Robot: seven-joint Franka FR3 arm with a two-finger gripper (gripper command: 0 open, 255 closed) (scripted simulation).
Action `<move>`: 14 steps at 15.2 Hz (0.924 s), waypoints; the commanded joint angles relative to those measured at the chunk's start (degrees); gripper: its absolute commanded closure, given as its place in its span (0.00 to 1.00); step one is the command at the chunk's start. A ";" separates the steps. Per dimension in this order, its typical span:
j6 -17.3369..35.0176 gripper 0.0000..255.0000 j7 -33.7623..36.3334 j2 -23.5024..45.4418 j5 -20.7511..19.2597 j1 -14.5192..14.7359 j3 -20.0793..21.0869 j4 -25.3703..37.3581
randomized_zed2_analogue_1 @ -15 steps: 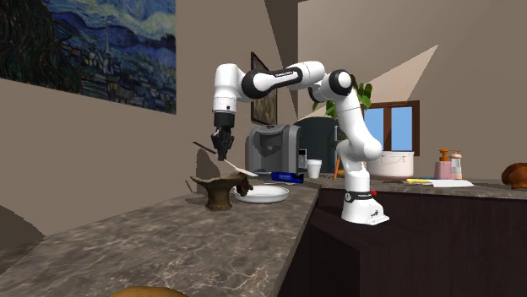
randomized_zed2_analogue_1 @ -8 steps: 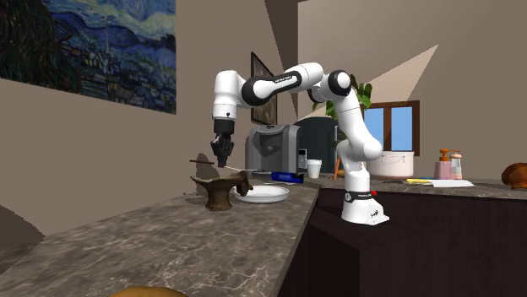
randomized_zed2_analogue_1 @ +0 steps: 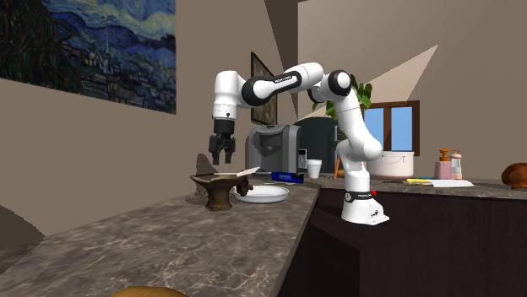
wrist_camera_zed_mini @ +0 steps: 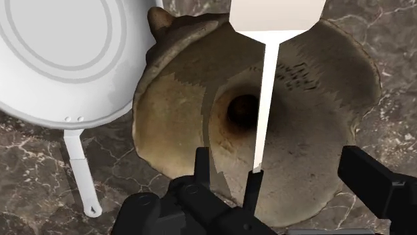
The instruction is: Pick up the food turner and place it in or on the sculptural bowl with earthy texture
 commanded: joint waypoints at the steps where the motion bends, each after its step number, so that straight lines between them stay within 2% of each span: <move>1: 0.00 0.00 0.00 0.00 0.00 0.00 0.00 0.00; 2: 0.00 0.00 0.00 0.00 0.00 0.00 0.00 0.00; 6: -6.64 0.00 -0.33 -1.72 0.47 0.12 0.22 4.95; 14: -6.64 0.00 -0.33 -1.72 0.47 0.12 0.22 4.95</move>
